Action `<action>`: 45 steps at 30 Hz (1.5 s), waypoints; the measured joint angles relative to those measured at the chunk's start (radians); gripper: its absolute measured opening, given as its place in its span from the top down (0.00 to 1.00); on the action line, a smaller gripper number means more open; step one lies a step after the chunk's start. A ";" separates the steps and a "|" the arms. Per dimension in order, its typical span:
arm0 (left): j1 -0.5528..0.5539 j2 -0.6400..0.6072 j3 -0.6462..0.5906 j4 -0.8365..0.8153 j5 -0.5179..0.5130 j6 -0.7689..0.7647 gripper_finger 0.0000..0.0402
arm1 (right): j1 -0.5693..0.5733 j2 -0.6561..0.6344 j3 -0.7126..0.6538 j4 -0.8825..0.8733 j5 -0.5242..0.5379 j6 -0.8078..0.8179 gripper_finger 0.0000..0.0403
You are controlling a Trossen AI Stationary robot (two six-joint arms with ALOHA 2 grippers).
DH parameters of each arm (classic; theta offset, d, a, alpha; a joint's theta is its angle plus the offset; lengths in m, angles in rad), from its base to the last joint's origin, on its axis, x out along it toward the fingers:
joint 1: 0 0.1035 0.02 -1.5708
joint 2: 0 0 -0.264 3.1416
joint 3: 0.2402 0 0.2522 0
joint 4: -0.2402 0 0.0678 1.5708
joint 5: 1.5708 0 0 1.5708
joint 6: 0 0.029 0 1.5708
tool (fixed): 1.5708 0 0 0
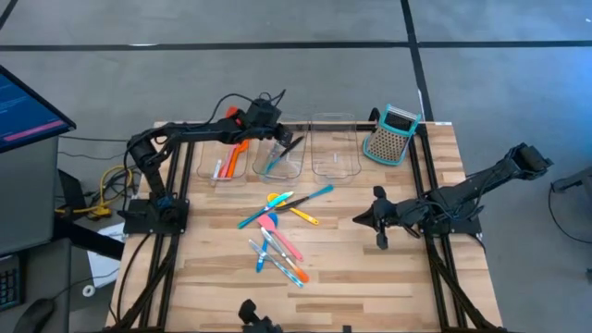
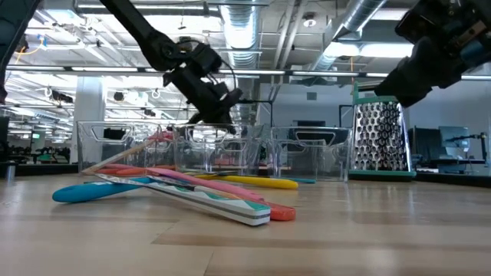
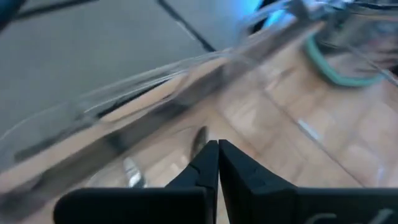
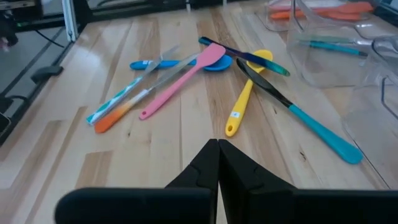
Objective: Pick & Place Kitchen Items
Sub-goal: Put the blue knife into the middle transparent bin
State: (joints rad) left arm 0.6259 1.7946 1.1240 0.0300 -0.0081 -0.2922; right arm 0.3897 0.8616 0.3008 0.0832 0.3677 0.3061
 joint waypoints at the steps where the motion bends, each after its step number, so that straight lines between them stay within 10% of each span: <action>1: -0.010 -0.012 0.000 -0.009 0.000 0.020 1.00 | 0.000 0.000 0.000 0.008 0.000 -0.002 1.00; 28: -0.500 -1.039 -0.478 0.021 0.000 0.316 1.00 | 0.000 0.000 0.001 0.153 0.036 -0.074 1.00; 45: -0.814 -1.171 -0.584 0.023 0.039 0.363 1.00 | 0.000 0.002 0.001 0.242 0.026 -0.070 1.00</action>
State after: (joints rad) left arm -0.1877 0.6239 0.5400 0.0533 0.0309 0.0712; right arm 0.3897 0.8635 0.3016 0.3251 0.3935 0.2363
